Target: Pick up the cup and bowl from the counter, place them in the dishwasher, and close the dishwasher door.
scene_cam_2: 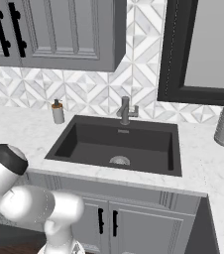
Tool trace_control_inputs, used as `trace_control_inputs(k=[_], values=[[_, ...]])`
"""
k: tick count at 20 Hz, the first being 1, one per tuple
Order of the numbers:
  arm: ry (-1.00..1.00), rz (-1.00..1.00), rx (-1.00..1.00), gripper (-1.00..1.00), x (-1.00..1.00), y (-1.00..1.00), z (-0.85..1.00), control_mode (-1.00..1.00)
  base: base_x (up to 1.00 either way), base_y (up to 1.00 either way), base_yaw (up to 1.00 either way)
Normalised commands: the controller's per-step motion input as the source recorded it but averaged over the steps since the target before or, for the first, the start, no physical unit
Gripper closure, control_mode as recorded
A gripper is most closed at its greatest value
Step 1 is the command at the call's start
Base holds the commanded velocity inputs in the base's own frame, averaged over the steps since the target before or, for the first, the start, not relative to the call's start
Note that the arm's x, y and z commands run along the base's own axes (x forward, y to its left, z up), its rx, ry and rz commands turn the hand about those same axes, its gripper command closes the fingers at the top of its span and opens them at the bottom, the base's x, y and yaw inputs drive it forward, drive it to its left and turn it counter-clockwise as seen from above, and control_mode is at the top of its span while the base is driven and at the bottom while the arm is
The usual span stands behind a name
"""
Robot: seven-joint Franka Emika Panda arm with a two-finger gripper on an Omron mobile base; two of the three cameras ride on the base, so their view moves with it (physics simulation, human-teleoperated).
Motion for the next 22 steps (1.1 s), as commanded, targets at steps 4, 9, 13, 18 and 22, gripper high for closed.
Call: trace_control_inputs(k=[4, 9, 13, 18, 22], values=[[-0.01, 0.00, 0.00, 1.00, -0.21, 0.02, -0.26, -1.00, 0.00, 0.00, 0.00], [-0.01, 0.00, -0.02, 1.00, -0.09, 0.13, -0.50, -1.00, 0.00, 0.00, 0.00], [-0.01, 0.00, -0.02, 1.00, -0.03, 0.19, -0.56, -1.00, 0.00, 0.00, 0.00], [-0.03, 0.00, 0.00, 1.00, 0.00, 0.29, -0.59, -1.00, 0.00, 0.00, 0.00], [-0.03, 0.01, -0.02, 1.00, -0.02, 0.39, -0.55, -1.00, 0.00, 0.00, 0.00]])
